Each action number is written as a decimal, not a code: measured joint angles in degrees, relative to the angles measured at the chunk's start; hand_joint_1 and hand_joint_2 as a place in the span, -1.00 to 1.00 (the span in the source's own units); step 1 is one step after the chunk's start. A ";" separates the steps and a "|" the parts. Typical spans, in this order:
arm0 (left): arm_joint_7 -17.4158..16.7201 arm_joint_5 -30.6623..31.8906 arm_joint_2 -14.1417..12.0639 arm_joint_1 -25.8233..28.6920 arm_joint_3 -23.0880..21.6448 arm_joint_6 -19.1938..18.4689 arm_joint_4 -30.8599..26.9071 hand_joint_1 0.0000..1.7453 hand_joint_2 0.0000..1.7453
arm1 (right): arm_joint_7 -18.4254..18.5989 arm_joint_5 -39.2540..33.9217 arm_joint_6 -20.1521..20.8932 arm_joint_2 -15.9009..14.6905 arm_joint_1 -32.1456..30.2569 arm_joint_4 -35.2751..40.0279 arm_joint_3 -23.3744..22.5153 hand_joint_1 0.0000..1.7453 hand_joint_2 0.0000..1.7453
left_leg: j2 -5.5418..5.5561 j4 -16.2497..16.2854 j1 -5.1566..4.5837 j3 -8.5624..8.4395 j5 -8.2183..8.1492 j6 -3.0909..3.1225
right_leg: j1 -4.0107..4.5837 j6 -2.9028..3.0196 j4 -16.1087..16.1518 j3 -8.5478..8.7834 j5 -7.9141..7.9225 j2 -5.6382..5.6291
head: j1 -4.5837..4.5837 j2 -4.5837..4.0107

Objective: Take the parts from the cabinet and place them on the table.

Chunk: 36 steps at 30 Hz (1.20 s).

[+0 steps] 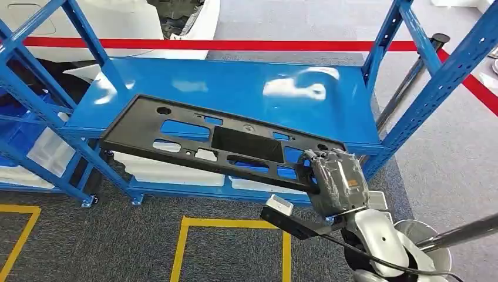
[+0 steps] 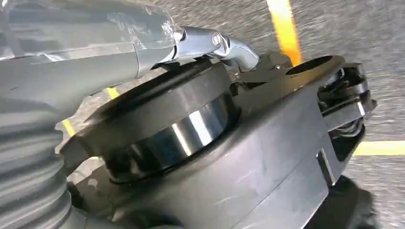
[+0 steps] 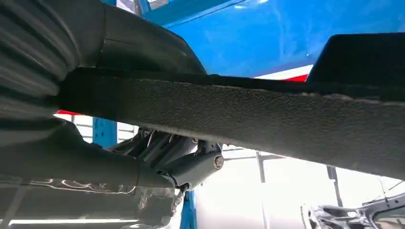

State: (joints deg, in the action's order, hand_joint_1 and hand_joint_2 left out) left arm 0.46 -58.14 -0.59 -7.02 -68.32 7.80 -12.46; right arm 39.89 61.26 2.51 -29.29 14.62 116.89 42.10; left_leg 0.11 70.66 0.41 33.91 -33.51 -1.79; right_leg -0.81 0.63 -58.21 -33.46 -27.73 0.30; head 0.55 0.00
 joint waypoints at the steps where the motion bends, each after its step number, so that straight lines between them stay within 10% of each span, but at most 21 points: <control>1: -0.02 0.07 -0.02 0.12 0.00 0.00 0.02 -1.00 1.00 | 0.00 -0.07 -0.04 0.00 0.00 0.02 -0.02 1.00 1.00 | 0.17 -5.30 0.17 -3.24 1.78 0.06 | -0.04 -0.25 -0.43 -0.47 0.16 -0.23 | 0.13 0.00; 3: -0.02 0.11 -0.07 0.28 -0.02 0.00 0.02 -1.00 1.00 | 0.02 -0.11 -0.28 0.00 0.09 0.13 -0.02 1.00 1.00 | 1.58 -11.89 0.09 -6.52 1.26 0.36 | 0.20 -0.81 -1.47 -1.61 0.49 -0.60 | 0.52 0.00; 7: -0.02 0.42 0.02 0.32 -0.02 -0.02 0.00 -1.00 1.00 | 0.02 -0.13 -0.39 -0.02 -0.10 0.24 -0.02 1.00 1.00 | 0.83 -12.65 0.27 -5.41 1.91 1.73 | 0.16 -2.32 -1.48 -2.54 1.82 -1.22 | -0.20 0.00; 9: -0.04 0.46 0.02 0.19 -0.02 -0.02 0.00 -1.00 1.00 | 0.00 -0.13 -0.41 -0.04 -0.23 0.24 -0.02 1.00 1.00 | 0.18 -12.70 0.31 -4.50 2.84 3.05 | -0.08 -2.75 -4.91 -3.80 -2.73 -0.80 | -0.88 0.00; 12: -0.04 0.48 0.02 0.23 -0.02 -0.02 0.00 -1.00 1.00 | 0.00 -0.13 -0.44 -0.04 -0.38 0.24 -0.02 1.00 1.00 | -0.80 -12.56 0.02 -2.65 4.10 3.41 | -0.14 -3.32 -16.80 -7.13 -9.65 -0.70 | -2.01 0.00; 14: -0.04 0.52 0.02 0.21 -0.02 -0.02 0.00 -1.00 1.00 | 0.02 -0.13 -0.44 -0.04 -0.47 0.24 -0.02 1.00 1.00 | -1.44 -12.25 -0.11 -1.42 4.79 3.37 | -0.13 -3.33 -17.29 -5.69 -7.55 -0.64 | -2.51 0.00; 17: -0.04 0.52 0.02 0.09 -0.02 -0.02 0.00 -1.00 1.00 | 0.00 -0.20 -0.46 -0.04 -0.48 0.24 -0.02 1.00 1.00 | -2.16 -11.74 -0.14 -0.51 5.18 2.99 | 0.01 -2.61 -3.55 3.68 -2.54 0.75 | -3.17 0.00; 18: -0.04 0.52 0.02 0.09 -0.02 0.00 0.00 -1.00 1.00 | 0.00 -0.24 -0.48 -0.02 -0.47 0.24 -0.02 1.00 1.00 | -2.41 -11.62 -0.44 -0.37 5.34 2.72 | 0.58 -2.29 -0.02 5.59 -3.98 2.18 | -3.46 0.00; 24: -0.04 0.57 -0.02 0.10 -0.02 0.44 0.00 -1.00 1.00 | 0.02 -0.55 -1.09 -0.02 -0.54 0.28 -0.11 1.00 1.00 | -2.52 -10.78 -0.34 -0.03 5.09 0.74 | 0.19 -0.33 1.86 4.93 -2.55 0.80 | -3.26 0.00; 27: -0.04 0.59 -0.02 0.09 -0.02 0.44 0.00 -1.00 1.00 | 0.07 -0.57 -1.20 -0.02 -0.65 0.26 -0.11 1.00 1.00 | -0.70 -0.45 -0.28 3.86 -2.00 0.19 | 0.25 0.52 1.58 3.66 -1.85 0.04 | -1.66 0.00; 29: 0.04 0.59 -0.02 -0.03 -0.02 0.44 0.00 -1.00 1.00 | 0.04 -0.59 -1.20 -0.02 -0.70 0.26 -0.11 1.00 1.00 | -0.48 5.47 -0.33 5.41 -3.90 -0.01 | 0.30 0.50 1.07 2.92 -1.63 -0.72 | -1.07 0.00; 33: -0.04 0.61 -0.02 0.11 -0.02 0.44 0.00 -1.00 1.00 | 0.07 -0.92 -1.64 -0.02 -0.78 0.26 -0.11 1.00 1.00 | 0.85 -8.35 -0.02 -2.90 3.59 0.61 | 0.29 0.23 -0.39 2.03 -1.79 -2.84 | 0.00 0.00; 34: -0.07 0.61 -0.02 0.24 -0.02 0.42 0.00 -1.00 1.00 | 0.07 -0.94 -1.90 -0.02 -0.76 0.26 -0.11 1.00 1.00 | 2.94 -9.89 0.10 -3.85 2.47 1.02 | 0.37 -0.04 -0.60 1.50 -1.76 -3.18 | 0.11 0.00; 36: -0.07 0.61 -0.02 0.45 -0.07 0.37 0.00 -1.00 1.00 | 0.07 -1.18 -2.01 -0.02 -0.75 0.24 -0.11 1.00 1.00 | 2.68 -10.78 0.06 -3.51 3.02 1.23 | 0.24 -0.93 -0.99 0.85 -1.24 -4.25 | 0.09 0.00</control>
State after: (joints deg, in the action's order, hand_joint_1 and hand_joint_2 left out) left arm 0.39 -57.53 -0.61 -6.57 -68.39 8.17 -12.46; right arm 39.95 60.08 0.50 -29.31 13.87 117.13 41.99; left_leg 2.79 59.88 0.47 30.40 -30.49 -0.56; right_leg -0.57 -0.30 -59.20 -32.61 -28.97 -3.95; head 0.63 0.00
